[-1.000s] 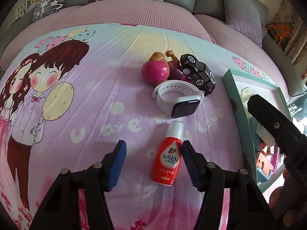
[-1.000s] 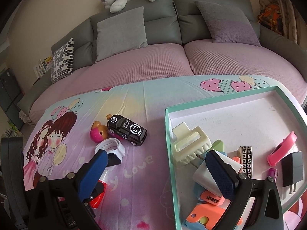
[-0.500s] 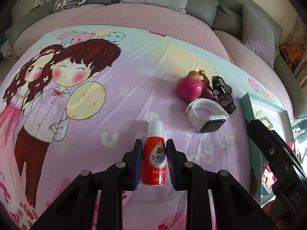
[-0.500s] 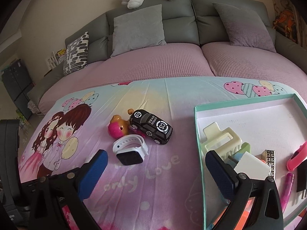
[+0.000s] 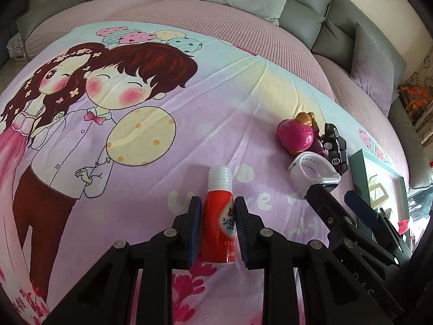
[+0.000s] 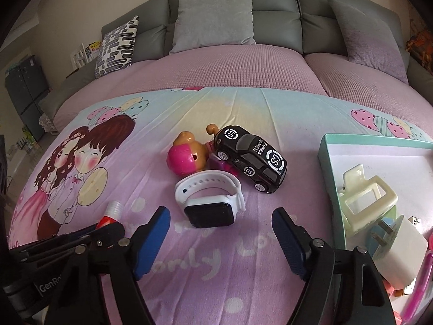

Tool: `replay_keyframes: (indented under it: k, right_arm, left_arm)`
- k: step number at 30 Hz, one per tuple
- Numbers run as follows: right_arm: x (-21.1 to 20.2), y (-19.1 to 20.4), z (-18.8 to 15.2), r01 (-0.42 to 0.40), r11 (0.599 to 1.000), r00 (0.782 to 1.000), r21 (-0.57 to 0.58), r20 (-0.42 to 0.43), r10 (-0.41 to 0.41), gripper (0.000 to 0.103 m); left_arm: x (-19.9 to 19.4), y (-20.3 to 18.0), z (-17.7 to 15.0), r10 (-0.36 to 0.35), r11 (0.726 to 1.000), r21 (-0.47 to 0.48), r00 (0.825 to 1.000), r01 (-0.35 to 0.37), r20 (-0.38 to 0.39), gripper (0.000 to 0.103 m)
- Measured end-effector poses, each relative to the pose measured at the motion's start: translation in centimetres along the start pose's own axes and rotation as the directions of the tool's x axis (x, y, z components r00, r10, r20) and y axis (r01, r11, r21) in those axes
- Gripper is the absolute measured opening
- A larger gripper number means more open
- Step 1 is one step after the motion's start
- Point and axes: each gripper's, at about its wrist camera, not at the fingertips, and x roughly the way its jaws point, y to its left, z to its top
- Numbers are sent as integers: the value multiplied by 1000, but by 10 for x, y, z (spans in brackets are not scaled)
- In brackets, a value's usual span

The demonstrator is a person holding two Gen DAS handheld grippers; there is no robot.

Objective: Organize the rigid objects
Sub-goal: 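Grasp the red Lion tube with the left tool while the right tool grasps the white watch, then carry the red tube with the left tool while the right tool carries the white watch to the tray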

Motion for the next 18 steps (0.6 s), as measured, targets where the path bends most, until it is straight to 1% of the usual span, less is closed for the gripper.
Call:
replay_keyframes:
  k: [6,11,17,18]
  right_arm:
    - [12,4,0,10,1000,1000,-10,-13,-10,77]
    - [15,5,1,8,1000,1000,-15,-8,-8,73]
    - [15,8,1,-15,1000,1000,-24,2,15,58]
    - [14,9,1,-11,1000,1000,-27,5,11,58]
  left_arm:
    - [1,0,2,-7,1000,7,1000,7,11,26]
    - [2,-2,2,5,1000,22,1000,-5,17,26]
    - [2,-7,2,22,999,32,1000,-23,20,26]
    - [2,-7,2,26,999,35,999,-26,21,26]
